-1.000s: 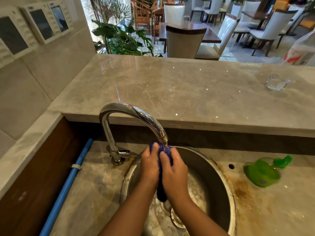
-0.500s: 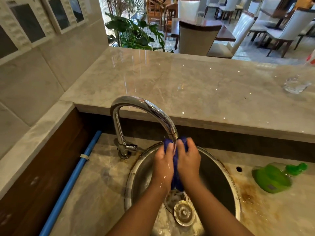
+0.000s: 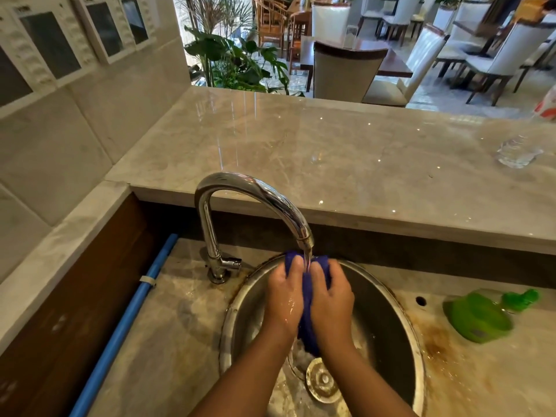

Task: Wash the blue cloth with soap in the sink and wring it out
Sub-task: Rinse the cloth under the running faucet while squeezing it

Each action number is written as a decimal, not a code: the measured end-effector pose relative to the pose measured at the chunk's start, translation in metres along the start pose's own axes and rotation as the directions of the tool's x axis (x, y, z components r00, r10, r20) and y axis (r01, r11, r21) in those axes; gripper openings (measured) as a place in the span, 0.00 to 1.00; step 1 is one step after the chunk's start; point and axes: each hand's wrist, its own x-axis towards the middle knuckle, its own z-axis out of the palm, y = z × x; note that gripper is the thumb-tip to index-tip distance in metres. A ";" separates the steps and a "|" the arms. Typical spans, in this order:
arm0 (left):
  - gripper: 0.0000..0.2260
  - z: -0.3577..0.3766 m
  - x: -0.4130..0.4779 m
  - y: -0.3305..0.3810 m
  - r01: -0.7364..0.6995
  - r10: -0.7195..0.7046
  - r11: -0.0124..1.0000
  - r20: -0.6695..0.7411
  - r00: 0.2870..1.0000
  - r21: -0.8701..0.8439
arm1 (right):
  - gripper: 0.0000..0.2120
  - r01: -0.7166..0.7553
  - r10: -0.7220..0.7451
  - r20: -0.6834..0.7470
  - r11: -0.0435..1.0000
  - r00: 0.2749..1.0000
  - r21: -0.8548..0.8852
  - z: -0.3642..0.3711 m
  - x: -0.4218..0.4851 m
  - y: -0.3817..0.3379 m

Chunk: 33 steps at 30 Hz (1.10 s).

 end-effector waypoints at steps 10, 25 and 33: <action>0.11 0.001 -0.004 0.002 -0.016 0.017 0.999 0.035 0.999 -0.028 | 0.08 0.032 -0.032 0.017 0.999 0.999 -0.015 0.002 0.010 -0.001; 0.12 -0.008 0.010 -0.004 0.021 -0.023 0.996 -0.021 1.000 -0.085 | 0.07 0.076 -0.072 0.073 0.996 0.995 -0.043 0.012 -0.003 -0.004; 0.10 -0.020 0.008 0.011 0.035 -0.034 0.996 0.015 0.999 -0.078 | 0.04 -0.200 0.197 0.052 0.978 0.979 0.059 -0.011 0.034 0.007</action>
